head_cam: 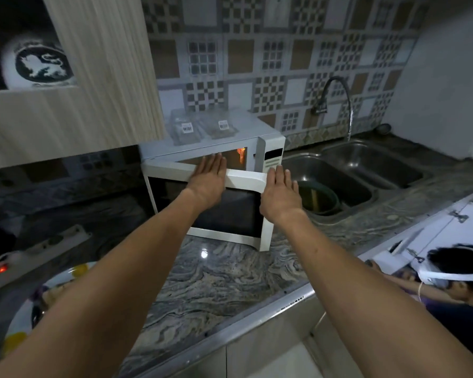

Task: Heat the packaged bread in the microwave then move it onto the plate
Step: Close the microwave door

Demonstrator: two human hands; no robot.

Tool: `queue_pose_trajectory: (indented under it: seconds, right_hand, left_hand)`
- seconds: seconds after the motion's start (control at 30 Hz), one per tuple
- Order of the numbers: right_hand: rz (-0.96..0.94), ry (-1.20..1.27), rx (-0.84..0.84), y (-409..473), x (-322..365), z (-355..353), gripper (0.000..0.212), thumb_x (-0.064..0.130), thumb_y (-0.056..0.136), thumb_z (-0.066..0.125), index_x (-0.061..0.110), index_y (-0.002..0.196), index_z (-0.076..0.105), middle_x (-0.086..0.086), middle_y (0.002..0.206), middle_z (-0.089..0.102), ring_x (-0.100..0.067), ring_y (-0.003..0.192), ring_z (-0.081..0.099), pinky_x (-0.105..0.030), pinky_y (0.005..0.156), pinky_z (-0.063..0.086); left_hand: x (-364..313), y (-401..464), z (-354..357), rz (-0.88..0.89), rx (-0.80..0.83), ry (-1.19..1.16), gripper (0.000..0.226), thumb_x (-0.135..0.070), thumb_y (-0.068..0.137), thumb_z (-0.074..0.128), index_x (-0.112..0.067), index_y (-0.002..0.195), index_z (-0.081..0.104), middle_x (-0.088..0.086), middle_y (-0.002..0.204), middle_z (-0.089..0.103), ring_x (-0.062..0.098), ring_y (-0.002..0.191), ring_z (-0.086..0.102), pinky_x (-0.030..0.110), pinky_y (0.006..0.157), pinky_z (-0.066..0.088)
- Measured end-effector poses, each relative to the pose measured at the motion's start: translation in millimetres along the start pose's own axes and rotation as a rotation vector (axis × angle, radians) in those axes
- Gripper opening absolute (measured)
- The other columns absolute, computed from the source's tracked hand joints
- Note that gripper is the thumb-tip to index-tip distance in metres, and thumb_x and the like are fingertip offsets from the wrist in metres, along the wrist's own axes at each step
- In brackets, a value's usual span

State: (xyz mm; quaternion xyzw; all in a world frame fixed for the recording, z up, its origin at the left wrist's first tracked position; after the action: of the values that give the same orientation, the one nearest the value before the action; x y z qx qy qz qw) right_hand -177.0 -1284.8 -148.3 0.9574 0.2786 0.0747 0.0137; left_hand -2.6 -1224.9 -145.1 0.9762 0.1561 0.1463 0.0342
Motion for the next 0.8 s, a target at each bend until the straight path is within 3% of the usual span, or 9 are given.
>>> queue_pose_trajectory:
  seconds: [0.27,0.8]
  right_hand:
    - [-0.134,0.004,0.037,79.0,-25.2,-0.3,0.086,0.021,0.098,0.052,0.017,0.159,-0.009,-0.004,0.167,-0.012,-0.03,0.154,-0.006,-0.05,0.124,0.005]
    - [-0.468,-0.027,0.046,193.2,-41.0,6.8,0.073,0.027,0.102,0.039,0.013,0.16,-0.005,-0.004,0.167,-0.01,-0.027,0.153,-0.012,-0.048,0.123,-0.001]
  left_hand:
    - [-1.7,48.0,7.3,-0.075,0.041,-0.027,0.073,-0.029,0.104,0.035,0.001,0.153,-0.01,0.018,0.162,-0.016,0.031,0.151,-0.014,0.043,0.123,-0.009]
    - [-7.7,101.7,15.3,-0.364,0.063,-0.102,0.081,-0.022,0.1,0.045,0.003,0.153,-0.011,0.021,0.162,-0.016,0.033,0.15,-0.014,0.043,0.124,-0.004]
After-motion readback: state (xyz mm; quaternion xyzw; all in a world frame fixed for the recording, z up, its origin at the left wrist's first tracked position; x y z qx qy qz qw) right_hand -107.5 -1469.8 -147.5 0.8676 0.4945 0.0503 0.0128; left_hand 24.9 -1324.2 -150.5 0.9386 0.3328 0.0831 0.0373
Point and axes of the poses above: each hand's wrist, its own y-axis towards the middle knuckle, its own z-axis out of the palm, x = y × z, the point moved 2 cm from there along y, towards the middle knuckle
